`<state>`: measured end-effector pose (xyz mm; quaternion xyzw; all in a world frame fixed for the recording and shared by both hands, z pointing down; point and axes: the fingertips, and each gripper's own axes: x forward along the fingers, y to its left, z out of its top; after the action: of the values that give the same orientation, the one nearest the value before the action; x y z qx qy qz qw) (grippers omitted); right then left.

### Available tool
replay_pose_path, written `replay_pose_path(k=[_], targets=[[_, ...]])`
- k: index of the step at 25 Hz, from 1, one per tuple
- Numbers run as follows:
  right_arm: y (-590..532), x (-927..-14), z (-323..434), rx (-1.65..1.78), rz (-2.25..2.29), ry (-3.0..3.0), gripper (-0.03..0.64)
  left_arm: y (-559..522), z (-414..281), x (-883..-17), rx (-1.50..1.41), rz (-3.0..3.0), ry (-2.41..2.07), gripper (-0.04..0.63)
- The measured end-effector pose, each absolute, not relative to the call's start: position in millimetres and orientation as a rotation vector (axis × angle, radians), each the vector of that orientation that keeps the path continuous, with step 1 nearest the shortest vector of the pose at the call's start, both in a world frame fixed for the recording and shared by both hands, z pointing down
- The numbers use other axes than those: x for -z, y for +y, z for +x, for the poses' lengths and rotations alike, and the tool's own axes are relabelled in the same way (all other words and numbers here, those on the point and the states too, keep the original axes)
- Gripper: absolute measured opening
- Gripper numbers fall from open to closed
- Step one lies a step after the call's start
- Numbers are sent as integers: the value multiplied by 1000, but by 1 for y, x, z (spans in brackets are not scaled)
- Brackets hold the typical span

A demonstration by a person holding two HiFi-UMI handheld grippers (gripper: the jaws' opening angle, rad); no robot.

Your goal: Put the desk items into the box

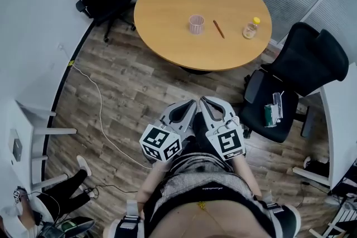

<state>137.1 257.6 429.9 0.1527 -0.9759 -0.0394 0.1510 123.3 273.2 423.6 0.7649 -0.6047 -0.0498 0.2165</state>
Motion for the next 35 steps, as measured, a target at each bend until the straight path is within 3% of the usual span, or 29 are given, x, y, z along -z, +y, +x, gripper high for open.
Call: replay_pose_path(k=[18,35], targets=[[156,-427,56,4,287,-2845,23,170,51,-422,108,2035,-1743,18],[73,-435,50,27,239,-2837,23,91,38,-425,125,2018,-1803,18]])
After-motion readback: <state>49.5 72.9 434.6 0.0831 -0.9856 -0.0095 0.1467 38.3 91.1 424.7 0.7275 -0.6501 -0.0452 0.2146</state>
